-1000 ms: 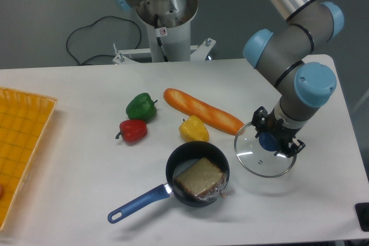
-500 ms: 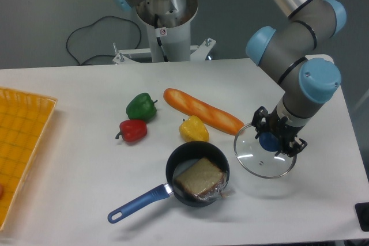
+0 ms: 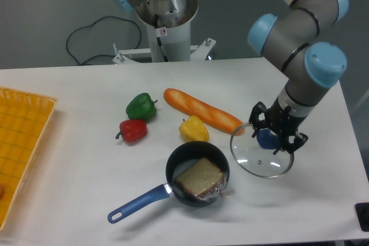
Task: Close the pot lid
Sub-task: 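Carry the held glass lid over the blue-handled saucepan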
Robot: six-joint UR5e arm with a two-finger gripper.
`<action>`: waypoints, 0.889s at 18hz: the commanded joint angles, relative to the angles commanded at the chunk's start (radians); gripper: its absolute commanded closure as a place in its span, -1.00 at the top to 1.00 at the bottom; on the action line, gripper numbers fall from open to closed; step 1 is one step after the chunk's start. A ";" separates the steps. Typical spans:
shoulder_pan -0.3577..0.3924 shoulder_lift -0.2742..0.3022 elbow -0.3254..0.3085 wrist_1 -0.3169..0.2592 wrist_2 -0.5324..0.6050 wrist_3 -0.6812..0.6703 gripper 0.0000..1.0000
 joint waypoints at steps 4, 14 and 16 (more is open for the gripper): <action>-0.023 0.037 -0.003 0.003 -0.008 -0.063 0.25; -0.048 0.124 -0.009 0.058 0.081 -0.092 0.20; -0.063 0.121 -0.008 0.067 0.081 -0.130 0.20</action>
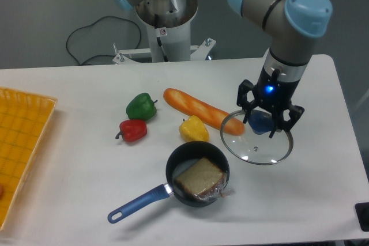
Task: Close the pot lid
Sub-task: 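Carry the held glass lid over the blue-handled saucepan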
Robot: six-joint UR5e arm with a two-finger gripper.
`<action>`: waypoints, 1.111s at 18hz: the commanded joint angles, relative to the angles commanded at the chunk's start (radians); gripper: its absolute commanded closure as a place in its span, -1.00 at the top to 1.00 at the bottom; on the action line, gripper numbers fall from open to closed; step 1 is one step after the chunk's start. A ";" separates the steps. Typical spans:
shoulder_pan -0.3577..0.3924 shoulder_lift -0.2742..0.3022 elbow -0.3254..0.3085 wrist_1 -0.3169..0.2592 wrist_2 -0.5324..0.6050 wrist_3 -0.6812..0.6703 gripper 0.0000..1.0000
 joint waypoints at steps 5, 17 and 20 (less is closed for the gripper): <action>-0.054 -0.025 0.002 0.058 0.054 -0.064 0.20; -0.176 -0.054 -0.018 0.123 0.227 -0.183 0.20; -0.198 -0.046 -0.076 0.199 0.244 -0.190 0.20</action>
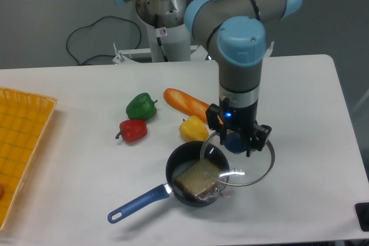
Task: Close the pot lid
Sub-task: 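Carry the held glass lid over the blue-handled saucepan, then lower the glass lid onto the saucepan rim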
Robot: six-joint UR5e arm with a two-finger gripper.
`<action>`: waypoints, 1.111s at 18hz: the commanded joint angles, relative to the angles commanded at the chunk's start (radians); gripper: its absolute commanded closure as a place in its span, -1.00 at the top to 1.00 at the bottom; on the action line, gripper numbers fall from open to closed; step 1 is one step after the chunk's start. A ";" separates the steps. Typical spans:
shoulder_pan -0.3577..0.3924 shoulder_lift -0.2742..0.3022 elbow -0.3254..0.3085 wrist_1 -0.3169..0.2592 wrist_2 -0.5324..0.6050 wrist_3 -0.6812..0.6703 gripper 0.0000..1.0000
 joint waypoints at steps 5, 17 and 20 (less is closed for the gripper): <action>-0.014 -0.003 -0.012 0.040 0.008 -0.020 0.20; -0.066 -0.044 -0.042 0.109 0.058 -0.031 0.20; -0.066 -0.055 -0.043 0.112 0.058 -0.031 0.20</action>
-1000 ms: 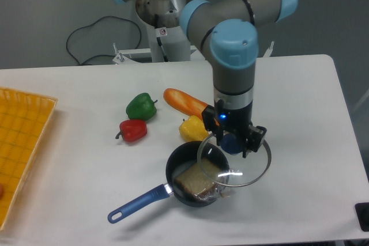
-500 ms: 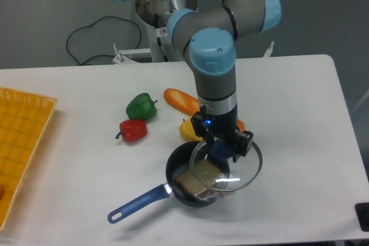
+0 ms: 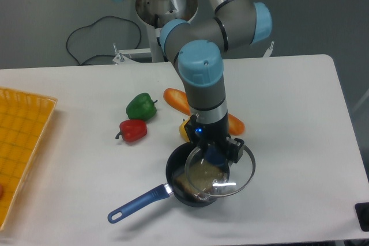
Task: Close the pot lid
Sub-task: 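Lower the glass lid onto the saucepan rim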
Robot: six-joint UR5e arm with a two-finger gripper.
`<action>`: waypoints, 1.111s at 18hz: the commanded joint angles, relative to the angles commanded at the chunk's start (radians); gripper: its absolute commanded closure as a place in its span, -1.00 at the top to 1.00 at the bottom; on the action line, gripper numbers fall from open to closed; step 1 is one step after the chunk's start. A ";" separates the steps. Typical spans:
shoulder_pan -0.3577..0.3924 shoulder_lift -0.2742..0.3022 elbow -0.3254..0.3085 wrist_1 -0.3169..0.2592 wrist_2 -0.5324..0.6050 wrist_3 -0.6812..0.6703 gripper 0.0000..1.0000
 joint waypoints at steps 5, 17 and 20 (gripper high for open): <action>-0.014 -0.003 -0.009 0.005 0.018 0.000 0.20; -0.028 -0.002 -0.040 0.032 0.028 0.000 0.20; -0.028 -0.005 -0.043 0.037 0.031 0.000 0.20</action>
